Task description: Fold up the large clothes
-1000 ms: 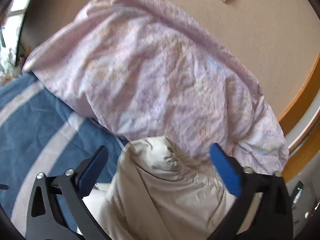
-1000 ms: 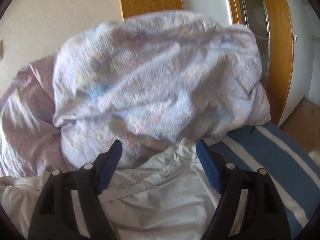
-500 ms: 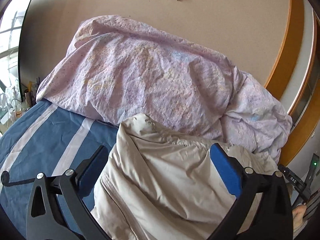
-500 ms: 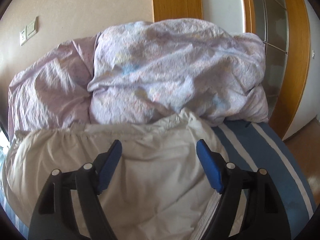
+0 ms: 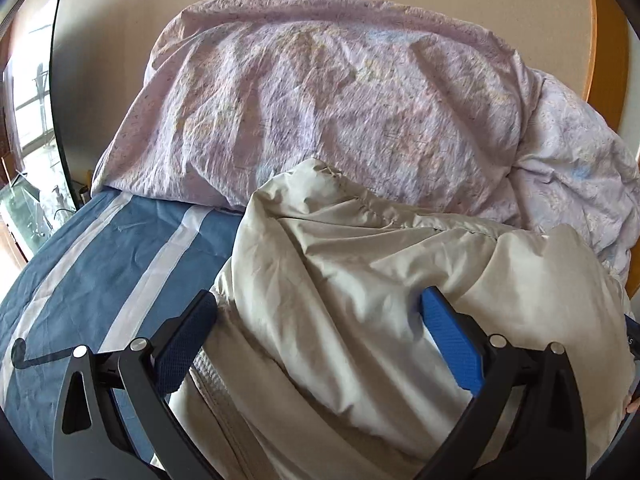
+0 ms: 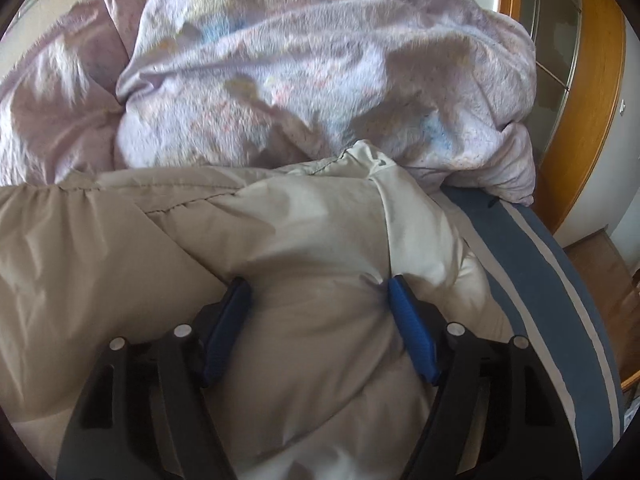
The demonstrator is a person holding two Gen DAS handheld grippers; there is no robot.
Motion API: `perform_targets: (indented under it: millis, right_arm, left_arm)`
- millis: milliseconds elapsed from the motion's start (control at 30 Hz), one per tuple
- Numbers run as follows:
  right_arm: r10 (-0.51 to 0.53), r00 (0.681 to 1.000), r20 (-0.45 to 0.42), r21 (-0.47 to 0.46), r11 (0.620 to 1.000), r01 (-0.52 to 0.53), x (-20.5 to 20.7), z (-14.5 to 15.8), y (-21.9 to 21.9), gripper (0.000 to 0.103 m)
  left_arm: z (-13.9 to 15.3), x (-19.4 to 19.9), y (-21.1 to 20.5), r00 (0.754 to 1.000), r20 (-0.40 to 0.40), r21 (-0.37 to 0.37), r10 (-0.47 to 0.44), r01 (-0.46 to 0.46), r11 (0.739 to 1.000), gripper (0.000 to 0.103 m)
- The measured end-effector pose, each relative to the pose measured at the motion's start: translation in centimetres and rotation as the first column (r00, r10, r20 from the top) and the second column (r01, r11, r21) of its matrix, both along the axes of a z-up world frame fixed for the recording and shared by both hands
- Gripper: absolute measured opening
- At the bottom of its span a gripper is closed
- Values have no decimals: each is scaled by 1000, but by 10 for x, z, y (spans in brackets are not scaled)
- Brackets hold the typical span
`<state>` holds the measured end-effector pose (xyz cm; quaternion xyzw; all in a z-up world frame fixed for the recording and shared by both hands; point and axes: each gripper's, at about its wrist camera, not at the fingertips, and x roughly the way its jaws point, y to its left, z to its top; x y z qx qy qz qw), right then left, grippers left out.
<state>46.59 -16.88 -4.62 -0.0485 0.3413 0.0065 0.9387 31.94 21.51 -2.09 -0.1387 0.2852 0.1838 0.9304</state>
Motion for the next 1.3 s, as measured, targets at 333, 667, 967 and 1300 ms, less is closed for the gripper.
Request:
perform_targets:
  millis: [333,667,967,1300]
  right_arm:
    - [-4,999,-54,-18,1000,3,16,-23,3,81]
    - [-2,999,-34,24,1000,2,6,-10,-8,79]
    - [-47,998,-31,-6,999,47,15,-19,-15,83]
    - [-46,996,-75,109,993,54,8,-12,-37,84]
  left_arm:
    - [-39,18,25,993,-111,-135,36,-51,990,102]
    - [-22,11,19,990,-113,-61,78,-85,994,102]
    - [-33,25,33,985,-132,-106,108,-123,987,102]
    - [-34,-1,49,992,-83,-249,97,-115,962,102]
